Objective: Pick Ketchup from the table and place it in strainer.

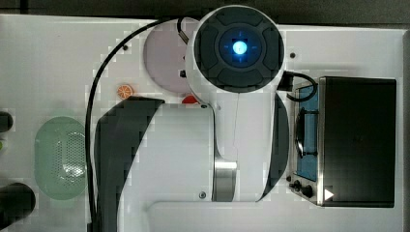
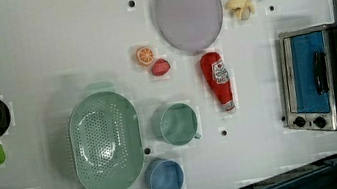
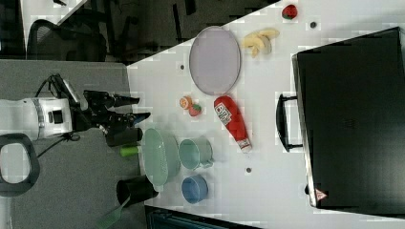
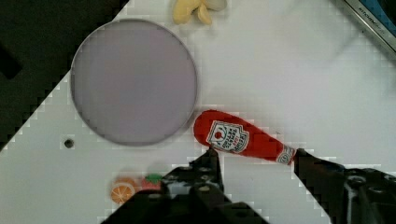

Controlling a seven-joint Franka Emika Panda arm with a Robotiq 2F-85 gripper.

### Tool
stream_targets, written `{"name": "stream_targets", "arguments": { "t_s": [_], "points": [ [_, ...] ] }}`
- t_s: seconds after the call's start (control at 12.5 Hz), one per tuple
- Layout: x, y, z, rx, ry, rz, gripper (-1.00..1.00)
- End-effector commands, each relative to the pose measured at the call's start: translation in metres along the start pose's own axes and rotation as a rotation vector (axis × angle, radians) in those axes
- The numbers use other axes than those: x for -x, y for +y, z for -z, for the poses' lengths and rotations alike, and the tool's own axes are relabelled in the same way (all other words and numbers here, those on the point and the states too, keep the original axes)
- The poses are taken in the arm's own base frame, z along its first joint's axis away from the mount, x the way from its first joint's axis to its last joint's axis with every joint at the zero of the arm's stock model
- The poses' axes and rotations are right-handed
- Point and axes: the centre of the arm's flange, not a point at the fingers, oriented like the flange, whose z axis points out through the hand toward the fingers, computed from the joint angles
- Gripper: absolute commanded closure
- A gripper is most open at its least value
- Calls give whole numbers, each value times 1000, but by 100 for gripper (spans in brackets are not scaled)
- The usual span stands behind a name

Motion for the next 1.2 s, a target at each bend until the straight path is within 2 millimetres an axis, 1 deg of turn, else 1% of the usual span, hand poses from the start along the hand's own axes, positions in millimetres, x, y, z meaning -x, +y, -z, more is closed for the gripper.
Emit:
{"name": "stream_targets", "arguments": {
  "t_s": [0.08, 0.24, 0.4, 0.56, 0.72, 0.88, 1.2],
  "points": [
    [34, 65, 56, 27, -17, -19, -58],
    [34, 63, 52, 32, -22, -15, -99],
    [31, 56, 36, 41, -32, 10, -100],
    [27, 46, 8, 56, -50, 38, -100],
    [23, 35, -24, 71, -73, 102, -100],
    [20, 23, -61, 82, -100, 226, -100],
    [20, 5, -128, 56, -109, 541, -100]
  ]
}}
